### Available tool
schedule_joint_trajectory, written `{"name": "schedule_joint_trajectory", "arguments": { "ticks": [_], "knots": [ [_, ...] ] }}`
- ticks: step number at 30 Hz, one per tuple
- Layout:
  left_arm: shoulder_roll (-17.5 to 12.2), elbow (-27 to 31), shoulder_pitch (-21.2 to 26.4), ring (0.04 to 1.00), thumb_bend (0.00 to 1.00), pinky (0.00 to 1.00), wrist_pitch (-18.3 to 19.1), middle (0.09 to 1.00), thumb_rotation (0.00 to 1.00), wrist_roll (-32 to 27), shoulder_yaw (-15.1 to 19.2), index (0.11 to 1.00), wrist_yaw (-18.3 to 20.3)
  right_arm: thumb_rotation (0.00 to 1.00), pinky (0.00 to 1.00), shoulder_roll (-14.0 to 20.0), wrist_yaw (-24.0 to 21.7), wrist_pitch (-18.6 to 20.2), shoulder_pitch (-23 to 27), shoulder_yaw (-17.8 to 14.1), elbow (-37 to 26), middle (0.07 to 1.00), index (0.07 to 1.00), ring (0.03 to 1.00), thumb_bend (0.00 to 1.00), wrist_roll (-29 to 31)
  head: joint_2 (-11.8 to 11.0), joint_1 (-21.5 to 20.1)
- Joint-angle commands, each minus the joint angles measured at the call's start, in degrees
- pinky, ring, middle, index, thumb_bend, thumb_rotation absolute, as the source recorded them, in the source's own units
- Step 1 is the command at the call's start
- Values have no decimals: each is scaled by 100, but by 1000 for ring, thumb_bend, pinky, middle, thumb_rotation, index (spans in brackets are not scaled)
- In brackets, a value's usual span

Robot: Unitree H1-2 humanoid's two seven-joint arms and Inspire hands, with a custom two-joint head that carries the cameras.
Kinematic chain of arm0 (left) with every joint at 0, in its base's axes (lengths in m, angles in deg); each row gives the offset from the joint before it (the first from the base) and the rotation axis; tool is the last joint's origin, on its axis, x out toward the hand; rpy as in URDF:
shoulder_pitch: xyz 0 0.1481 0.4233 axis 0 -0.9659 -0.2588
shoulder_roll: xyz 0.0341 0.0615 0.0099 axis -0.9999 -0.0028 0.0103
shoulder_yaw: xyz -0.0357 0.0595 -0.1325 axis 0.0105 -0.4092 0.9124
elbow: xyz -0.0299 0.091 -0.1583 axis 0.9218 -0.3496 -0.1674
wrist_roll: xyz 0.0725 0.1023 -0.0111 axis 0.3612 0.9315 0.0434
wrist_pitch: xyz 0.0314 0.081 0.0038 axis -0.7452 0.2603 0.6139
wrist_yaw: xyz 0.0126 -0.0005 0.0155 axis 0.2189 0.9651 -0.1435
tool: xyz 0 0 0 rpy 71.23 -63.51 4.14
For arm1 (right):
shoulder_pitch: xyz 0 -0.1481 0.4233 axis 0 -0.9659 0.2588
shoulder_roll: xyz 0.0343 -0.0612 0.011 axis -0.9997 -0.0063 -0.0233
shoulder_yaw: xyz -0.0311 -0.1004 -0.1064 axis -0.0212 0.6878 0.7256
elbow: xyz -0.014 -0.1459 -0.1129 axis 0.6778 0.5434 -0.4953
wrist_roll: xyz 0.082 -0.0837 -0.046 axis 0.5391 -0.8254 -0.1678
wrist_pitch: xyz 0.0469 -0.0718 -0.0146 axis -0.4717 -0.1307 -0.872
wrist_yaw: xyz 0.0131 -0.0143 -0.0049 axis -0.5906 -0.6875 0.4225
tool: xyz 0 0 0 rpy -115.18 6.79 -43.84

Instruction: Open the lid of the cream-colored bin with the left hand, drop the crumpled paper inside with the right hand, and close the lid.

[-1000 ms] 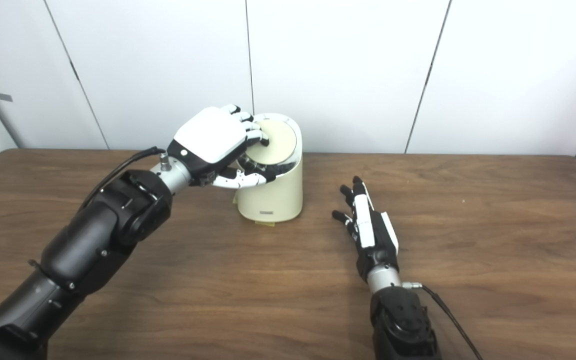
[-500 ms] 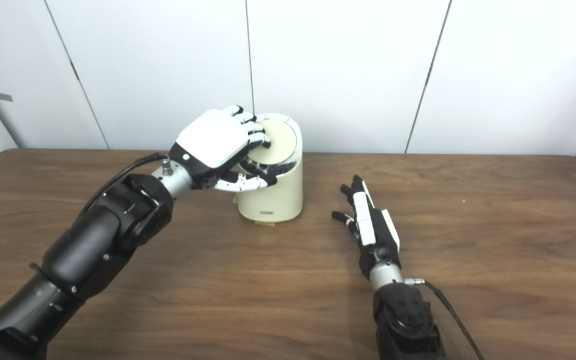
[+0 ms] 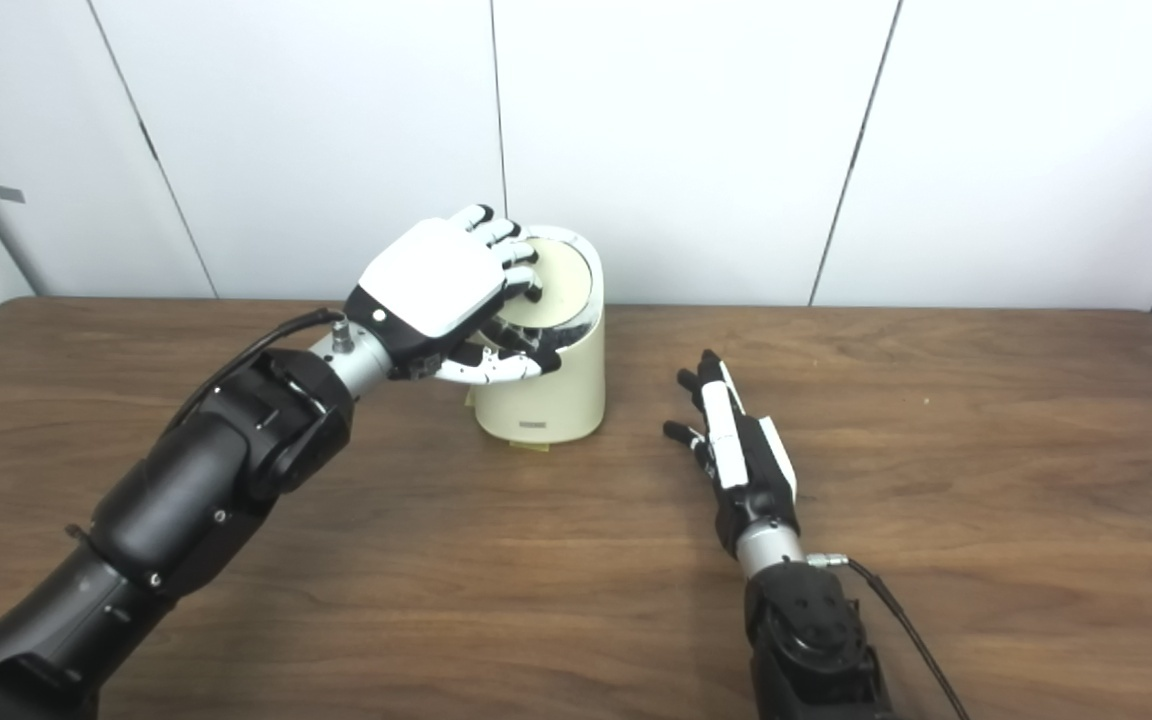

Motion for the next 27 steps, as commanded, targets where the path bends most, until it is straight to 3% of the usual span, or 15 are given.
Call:
{"name": "schedule_joint_trajectory", "arguments": {
  "ticks": [1,5,9,12,14,16,19,23,27],
  "knots": [
    [-32,-11,-41,932,547,955,-174,879,1000,5,-123,724,201,1000,978,4,-5,15,137,-47,-233,931,1000,988,613,19,-7,-10],
    [-16,54,-56,933,543,960,-112,876,1000,-147,-24,723,277,1000,996,-9,-30,24,139,-104,-238,939,1000,990,609,105,-17,6],
    [-22,237,-71,927,552,959,41,870,1000,-280,93,735,599,1000,989,-21,-36,19,148,-122,-236,941,998,987,613,145,-42,71],
    [-13,465,-142,891,517,933,112,836,997,-580,345,754,632,1000,985,-20,-69,-25,163,-108,-184,939,984,985,609,185,-44,72],
    [12,550,-254,849,490,860,39,815,959,-845,614,783,293,1000,988,-24,-99,-46,169,-98,-144,939,981,984,612,217,-53,51],
    [47,602,-365,789,475,750,-43,798,835,-1092,904,826,-64,1000,998,-41,-116,-47,165,-104,-132,941,979,988,619,261,-53,51],
    [169,731,-500,777,444,693,19,816,771,-1622,1368,878,-262,1000,1000,-40,-119,-12,148,-98,-158,943,983,992,617,282,-40,41],
    [390,856,-646,814,411,697,190,858,728,-2635,2008,906,-273,1000,996,-24,-101,16,134,-109,-164,948,989,992,614,273,-58,17],
    [554,945,-785,890,382,794,417,927,796,-3562,2498,976,-251,1000,992,-26,-102,-17,125,-116,-143,949,995,990,621,282,-83,8]
  ]
}}
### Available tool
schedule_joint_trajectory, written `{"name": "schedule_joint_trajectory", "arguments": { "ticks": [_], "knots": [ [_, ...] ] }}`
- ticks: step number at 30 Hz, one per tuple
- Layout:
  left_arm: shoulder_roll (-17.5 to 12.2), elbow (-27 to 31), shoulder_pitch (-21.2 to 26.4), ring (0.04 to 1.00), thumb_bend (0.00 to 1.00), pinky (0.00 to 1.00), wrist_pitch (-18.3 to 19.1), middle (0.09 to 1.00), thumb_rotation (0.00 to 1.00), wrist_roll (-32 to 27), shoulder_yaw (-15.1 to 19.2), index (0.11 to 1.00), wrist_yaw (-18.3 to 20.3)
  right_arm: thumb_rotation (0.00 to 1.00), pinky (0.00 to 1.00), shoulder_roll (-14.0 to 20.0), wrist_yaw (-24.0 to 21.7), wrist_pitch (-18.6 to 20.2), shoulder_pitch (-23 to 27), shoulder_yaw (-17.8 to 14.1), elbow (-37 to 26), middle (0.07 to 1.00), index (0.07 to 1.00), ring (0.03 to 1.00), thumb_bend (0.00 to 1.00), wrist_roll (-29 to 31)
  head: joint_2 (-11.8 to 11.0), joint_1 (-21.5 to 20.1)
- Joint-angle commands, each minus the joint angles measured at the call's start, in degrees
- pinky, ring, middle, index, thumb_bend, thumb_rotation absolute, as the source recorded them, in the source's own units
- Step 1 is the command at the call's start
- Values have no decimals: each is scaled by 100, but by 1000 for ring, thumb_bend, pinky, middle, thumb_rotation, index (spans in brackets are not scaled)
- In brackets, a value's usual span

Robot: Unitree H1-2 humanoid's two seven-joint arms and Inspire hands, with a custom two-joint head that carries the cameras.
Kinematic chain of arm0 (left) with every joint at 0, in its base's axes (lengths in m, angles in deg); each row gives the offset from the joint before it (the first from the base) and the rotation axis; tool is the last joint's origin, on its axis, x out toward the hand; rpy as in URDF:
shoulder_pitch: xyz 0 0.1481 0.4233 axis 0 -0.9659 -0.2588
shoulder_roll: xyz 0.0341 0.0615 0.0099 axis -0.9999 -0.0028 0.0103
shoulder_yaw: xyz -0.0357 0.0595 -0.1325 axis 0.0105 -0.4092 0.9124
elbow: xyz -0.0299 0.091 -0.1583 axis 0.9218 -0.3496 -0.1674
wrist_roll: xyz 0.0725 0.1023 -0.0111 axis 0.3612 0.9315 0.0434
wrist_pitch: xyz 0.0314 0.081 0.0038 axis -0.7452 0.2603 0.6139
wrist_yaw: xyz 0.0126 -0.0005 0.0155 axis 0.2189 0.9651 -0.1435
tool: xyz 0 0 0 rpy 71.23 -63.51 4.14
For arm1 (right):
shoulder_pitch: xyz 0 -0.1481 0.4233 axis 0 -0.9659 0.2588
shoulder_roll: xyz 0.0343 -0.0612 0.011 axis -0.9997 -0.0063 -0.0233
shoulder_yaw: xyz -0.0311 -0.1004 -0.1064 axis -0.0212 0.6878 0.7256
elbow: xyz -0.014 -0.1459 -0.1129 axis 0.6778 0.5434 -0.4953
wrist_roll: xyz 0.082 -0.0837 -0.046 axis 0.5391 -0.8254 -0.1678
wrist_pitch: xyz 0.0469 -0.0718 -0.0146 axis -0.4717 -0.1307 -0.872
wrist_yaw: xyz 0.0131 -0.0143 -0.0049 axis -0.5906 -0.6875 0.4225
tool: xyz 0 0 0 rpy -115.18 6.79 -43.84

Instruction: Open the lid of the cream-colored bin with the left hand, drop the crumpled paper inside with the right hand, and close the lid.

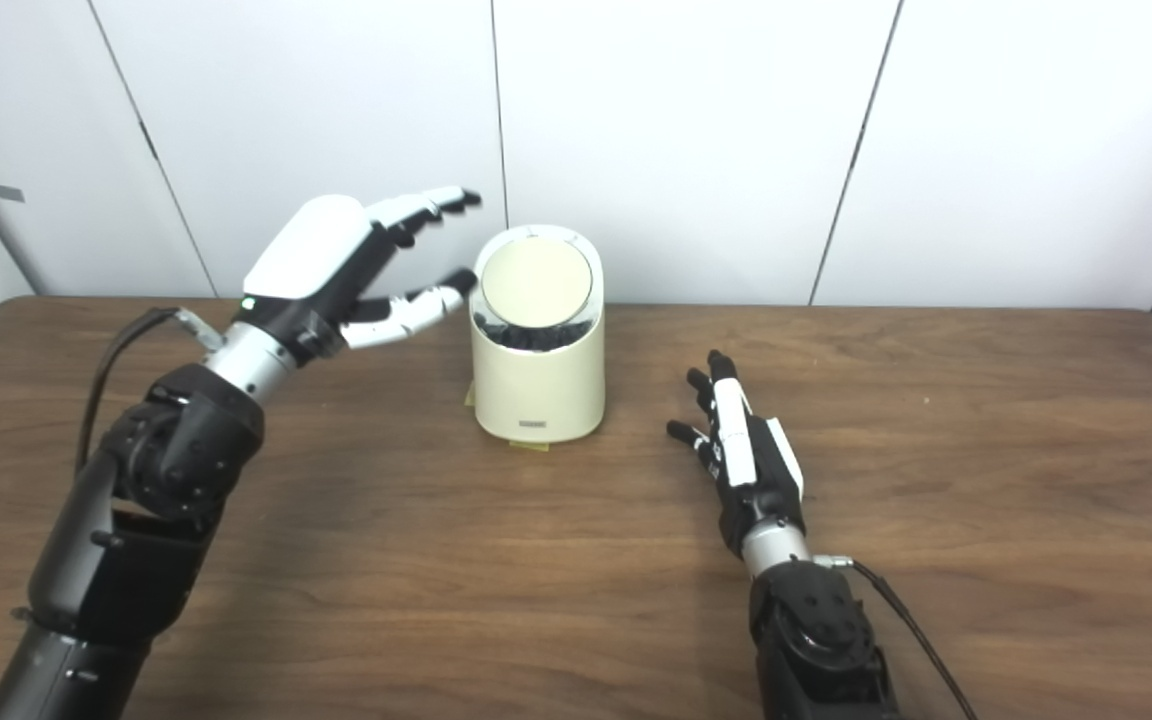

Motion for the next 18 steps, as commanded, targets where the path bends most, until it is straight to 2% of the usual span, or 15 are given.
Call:
{"name": "schedule_joint_trajectory", "arguments": {
  "ticks": [1,5,7,10,12,15,18],
  "knots": [
    [-49,352,42,896,375,805,126,936,811,-394,195,988,-79,1000,989,-10,-41,-118,128,-23,-101,948,995,988,621,35,-3,7],
    [-173,606,-323,878,391,796,349,915,879,-585,338,967,-9,1000,999,-1,-92,-188,126,-17,-70,948,984,990,617,93,-25,25],
    [-120,704,-571,890,390,821,516,923,903,-865,460,972,-12,1000,1000,37,-131,-227,112,33,-85,954,988,993,617,61,-35,15],
    [124,918,-940,929,396,920,1043,943,920,-1299,699,993,-93,1000,1000,62,-168,-277,70,65,-180,961,988,995,619,43,-33,4],
    [296,1071,-1150,935,400,944,1349,943,923,-1583,856,991,-177,1000,1000,53,-160,-275,38,56,-277,961,978,996,618,52,-33,-2],
    [556,1157,-1446,935,426,932,1529,948,968,-2116,1115,999,-287,1000,1000,21,-157,-285,-36,12,-475,959,971,994,620,120,-28,-51],
    [914,1100,-1707,937,466,928,1561,946,930,-2660,1391,1000,-511,1000,996,-8,-163,-488,-125,-54,-569,958,969,992,617,205,-24,-53]
  ]
}}
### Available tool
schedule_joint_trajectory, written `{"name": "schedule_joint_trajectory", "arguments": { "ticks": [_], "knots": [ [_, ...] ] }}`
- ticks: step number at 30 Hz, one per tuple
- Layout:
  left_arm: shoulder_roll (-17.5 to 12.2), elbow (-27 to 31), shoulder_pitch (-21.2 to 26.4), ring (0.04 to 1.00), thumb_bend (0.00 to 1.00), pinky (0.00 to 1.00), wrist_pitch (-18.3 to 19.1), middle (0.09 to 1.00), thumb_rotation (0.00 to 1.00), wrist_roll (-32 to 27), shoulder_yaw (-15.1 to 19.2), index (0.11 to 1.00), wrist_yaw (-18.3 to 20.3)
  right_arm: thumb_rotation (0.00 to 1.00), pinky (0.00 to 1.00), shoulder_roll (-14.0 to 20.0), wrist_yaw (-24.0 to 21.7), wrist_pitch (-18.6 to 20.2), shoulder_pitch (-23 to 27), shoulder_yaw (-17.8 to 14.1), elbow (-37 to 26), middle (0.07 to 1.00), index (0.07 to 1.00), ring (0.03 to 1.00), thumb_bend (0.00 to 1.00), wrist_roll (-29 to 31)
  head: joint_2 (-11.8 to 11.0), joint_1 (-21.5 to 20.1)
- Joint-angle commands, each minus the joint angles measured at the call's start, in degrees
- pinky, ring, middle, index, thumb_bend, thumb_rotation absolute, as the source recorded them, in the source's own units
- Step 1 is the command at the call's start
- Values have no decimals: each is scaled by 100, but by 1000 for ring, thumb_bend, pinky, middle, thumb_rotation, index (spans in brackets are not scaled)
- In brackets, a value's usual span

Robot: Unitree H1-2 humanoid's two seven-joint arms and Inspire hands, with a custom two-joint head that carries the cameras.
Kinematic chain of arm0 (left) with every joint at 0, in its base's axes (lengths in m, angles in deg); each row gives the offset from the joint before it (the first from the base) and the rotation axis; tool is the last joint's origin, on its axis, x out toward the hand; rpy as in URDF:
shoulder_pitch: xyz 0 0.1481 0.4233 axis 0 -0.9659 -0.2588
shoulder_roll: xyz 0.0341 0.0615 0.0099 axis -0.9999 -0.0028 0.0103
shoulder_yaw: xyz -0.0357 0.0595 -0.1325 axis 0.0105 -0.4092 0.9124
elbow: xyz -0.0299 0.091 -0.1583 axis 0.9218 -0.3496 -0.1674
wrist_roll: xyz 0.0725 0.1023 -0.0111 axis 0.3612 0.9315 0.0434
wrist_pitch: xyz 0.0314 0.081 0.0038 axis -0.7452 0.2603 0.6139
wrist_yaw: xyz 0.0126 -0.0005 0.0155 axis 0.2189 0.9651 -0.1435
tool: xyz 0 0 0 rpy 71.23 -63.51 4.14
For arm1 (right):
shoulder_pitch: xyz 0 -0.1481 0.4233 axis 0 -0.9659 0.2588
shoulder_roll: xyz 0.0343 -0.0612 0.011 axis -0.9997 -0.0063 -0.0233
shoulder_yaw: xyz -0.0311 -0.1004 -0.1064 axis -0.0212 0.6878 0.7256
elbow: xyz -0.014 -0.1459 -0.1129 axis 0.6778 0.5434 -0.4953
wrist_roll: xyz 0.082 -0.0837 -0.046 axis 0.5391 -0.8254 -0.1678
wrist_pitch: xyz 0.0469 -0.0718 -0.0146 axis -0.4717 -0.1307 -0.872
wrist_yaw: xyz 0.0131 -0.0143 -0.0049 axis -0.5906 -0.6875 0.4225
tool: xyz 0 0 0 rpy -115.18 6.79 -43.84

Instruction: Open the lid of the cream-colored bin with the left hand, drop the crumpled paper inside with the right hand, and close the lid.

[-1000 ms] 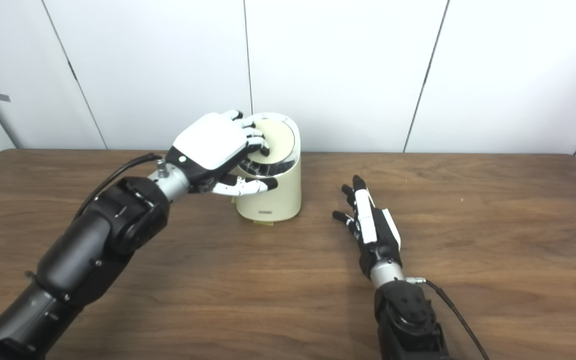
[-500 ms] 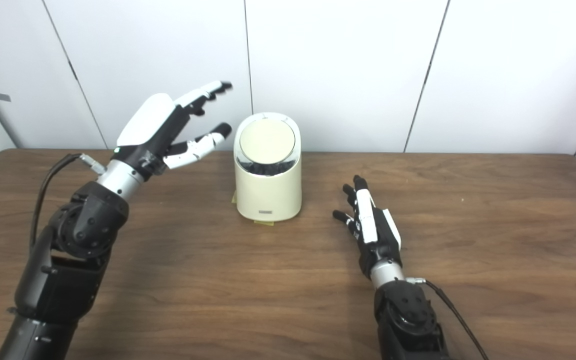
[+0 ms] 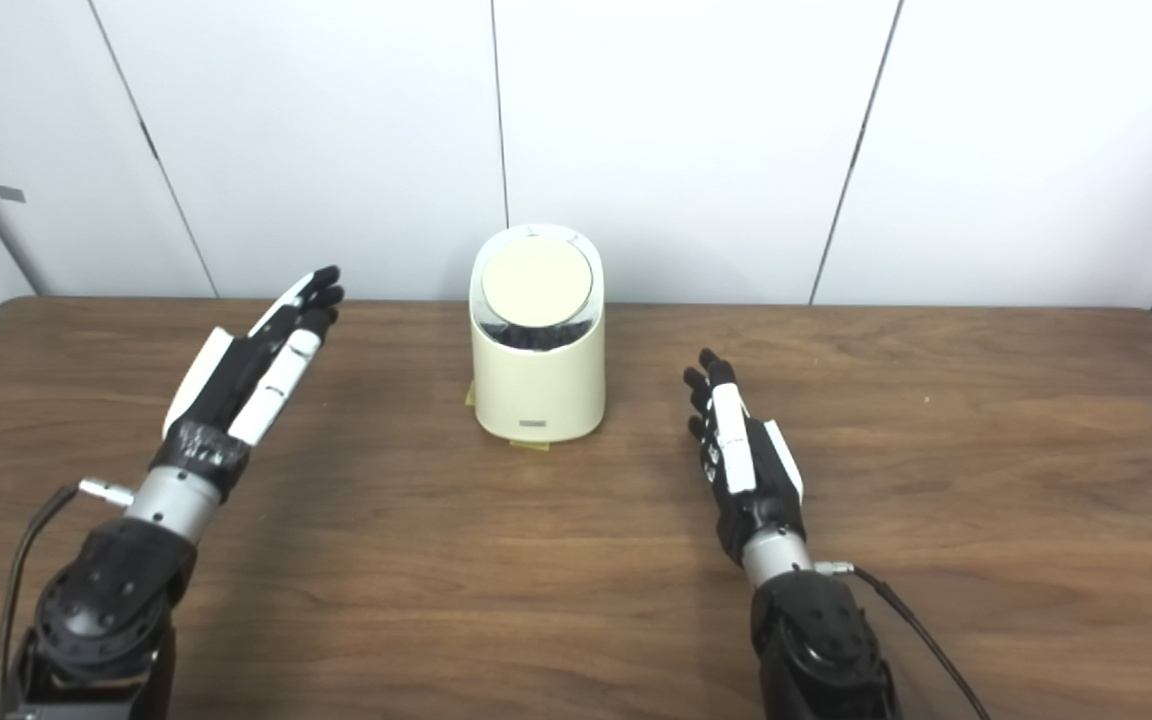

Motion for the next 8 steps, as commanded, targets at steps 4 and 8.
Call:
{"name": "schedule_joint_trajectory", "arguments": {
  "ticks": [4,8],
  "knots": [
    [336,35,-204,956,473,954,-33,962,968,-648,250,1000,-418,1000,988,-23,11,-655,-7,-149,-223,959,963,988,617,71,0,-32],
    [635,-178,-557,969,433,988,-327,976,997,-1157,448,991,-639,1000,1000,91,-26,-970,-111,-135,-235,978,982,1000,606,-59,-2,-61]
  ]
}}
